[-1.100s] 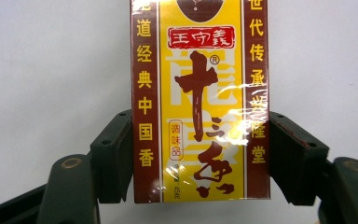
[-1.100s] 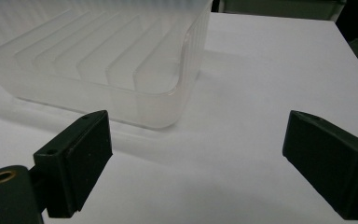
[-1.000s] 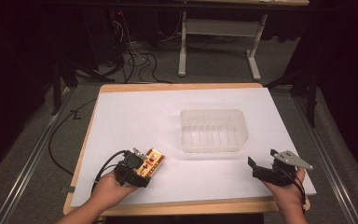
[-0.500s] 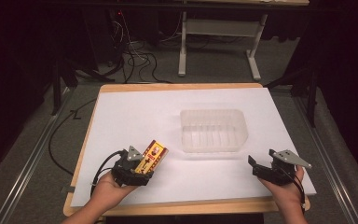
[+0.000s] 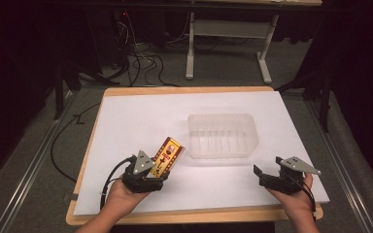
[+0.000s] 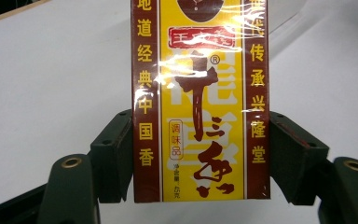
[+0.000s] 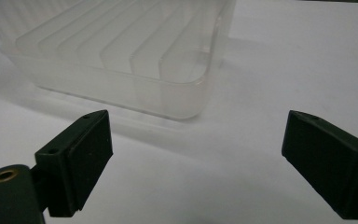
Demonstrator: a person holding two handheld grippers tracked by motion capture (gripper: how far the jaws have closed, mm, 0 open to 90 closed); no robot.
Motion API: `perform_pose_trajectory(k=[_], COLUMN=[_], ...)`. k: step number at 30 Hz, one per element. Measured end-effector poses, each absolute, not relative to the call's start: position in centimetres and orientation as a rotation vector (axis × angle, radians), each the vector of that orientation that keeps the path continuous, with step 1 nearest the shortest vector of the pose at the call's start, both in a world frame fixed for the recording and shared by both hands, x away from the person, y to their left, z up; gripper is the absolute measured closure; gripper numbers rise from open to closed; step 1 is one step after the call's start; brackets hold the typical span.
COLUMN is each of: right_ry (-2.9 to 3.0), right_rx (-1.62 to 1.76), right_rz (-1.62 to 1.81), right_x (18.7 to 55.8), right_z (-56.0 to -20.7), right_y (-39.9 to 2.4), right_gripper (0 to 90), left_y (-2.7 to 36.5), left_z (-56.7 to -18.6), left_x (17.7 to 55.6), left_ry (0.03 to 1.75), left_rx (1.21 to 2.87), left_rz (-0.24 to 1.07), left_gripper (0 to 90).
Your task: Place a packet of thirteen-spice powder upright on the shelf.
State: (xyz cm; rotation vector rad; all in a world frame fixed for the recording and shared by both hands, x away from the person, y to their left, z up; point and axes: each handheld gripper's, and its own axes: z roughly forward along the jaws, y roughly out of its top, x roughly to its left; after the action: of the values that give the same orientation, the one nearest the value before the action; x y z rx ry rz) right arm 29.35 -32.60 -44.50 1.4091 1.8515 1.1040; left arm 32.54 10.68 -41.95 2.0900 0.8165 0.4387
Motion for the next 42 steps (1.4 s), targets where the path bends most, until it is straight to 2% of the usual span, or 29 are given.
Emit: perform_pose_trajectory(k=[15, 23, 34, 42], right_ry=[1.883, 1.878, 1.847, 1.869], right_rx=[1.295, 1.249, 1.247, 1.263], right_rz=[1.202, 1.284, 1.395, 1.416], right_x=[28.6, 29.4, 31.0, 30.5], right_z=[-42.6, -40.0, -37.9, -39.1], right_y=[-30.1, -27.6, -25.0, -24.5], right_gripper=[4.2, 2.2, 2.4, 4.3], left_y=[6.0, 3.3, 3.5, 2.7], left_z=[-42.4, -42.5, -43.8, -44.1], left_x=[31.8, 31.9, 31.3, 31.3], left_ry=[0.697, 0.657, 0.675, 0.685], left_rx=[2.05, 1.998, 2.018, 2.02], left_rz=[0.417, 0.386, 0.376, 0.358], left_gripper=[32.9, 32.8, 32.8, 32.8])
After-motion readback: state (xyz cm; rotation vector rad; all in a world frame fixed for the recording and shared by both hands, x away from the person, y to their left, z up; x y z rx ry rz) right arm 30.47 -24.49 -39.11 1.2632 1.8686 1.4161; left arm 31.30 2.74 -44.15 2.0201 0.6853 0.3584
